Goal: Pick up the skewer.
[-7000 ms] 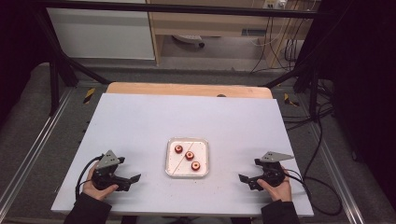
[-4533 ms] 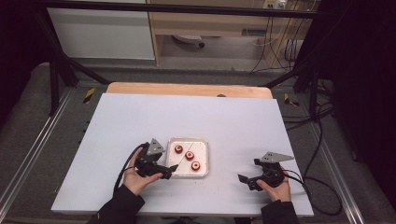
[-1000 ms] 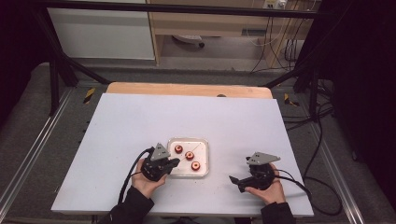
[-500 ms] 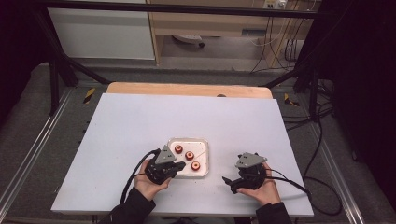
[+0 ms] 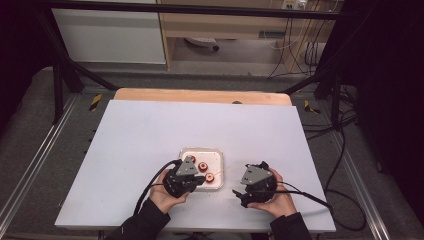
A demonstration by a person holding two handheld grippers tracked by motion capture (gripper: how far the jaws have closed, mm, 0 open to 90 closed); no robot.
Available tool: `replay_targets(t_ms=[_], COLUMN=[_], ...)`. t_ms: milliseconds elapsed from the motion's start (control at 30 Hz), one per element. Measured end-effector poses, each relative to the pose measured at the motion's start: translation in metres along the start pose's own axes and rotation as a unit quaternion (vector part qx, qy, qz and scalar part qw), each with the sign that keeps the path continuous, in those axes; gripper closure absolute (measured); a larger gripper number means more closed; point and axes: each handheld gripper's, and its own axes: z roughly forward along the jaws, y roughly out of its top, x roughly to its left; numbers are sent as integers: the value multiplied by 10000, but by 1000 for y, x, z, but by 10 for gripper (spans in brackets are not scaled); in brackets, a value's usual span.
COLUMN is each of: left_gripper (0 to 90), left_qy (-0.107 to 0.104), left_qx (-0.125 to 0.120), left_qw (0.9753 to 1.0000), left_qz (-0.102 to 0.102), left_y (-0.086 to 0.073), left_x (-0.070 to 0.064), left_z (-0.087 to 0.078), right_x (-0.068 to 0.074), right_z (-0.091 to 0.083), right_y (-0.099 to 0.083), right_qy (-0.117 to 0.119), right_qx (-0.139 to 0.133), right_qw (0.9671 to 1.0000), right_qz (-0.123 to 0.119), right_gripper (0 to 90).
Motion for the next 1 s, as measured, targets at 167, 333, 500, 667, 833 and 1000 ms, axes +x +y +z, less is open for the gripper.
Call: replay_targets(t_ms=[167, 333, 500, 667, 833, 1000], left_gripper=[885, 885, 885, 885, 885, 886], left_qy=[-68, -127, -163, -211, -260, -339], left_qx=[66, 137, 201, 268, 334, 395], left_qw=[9999, 9997, 9994, 9988, 9981, 9971], left_qz=[72, 159, 227, 349, 441, 553], left_y=[5, 10, 14, 19, 24, 30], left_x=[-3, -7, -9, -14, -19, -27], left_z=[4, 8, 11, 14, 19, 26], right_x=[3, 5, 9, 12, 15, 18], right_z=[-2, -3, -3, -3, -1, 3], right_y=[6, 10, 12, 13, 13, 11], right_qy=[-30, -32, -63, -175, -241, -179], right_qx=[26, 0, -63, -122, -11, 93], right_qw=[9995, 9985, 9958, 9895, 9796, 9714], right_qz=[-311, -543, -912, -1426, -1994, -2364], right_gripper=[156, 188, 228, 282, 381, 481])
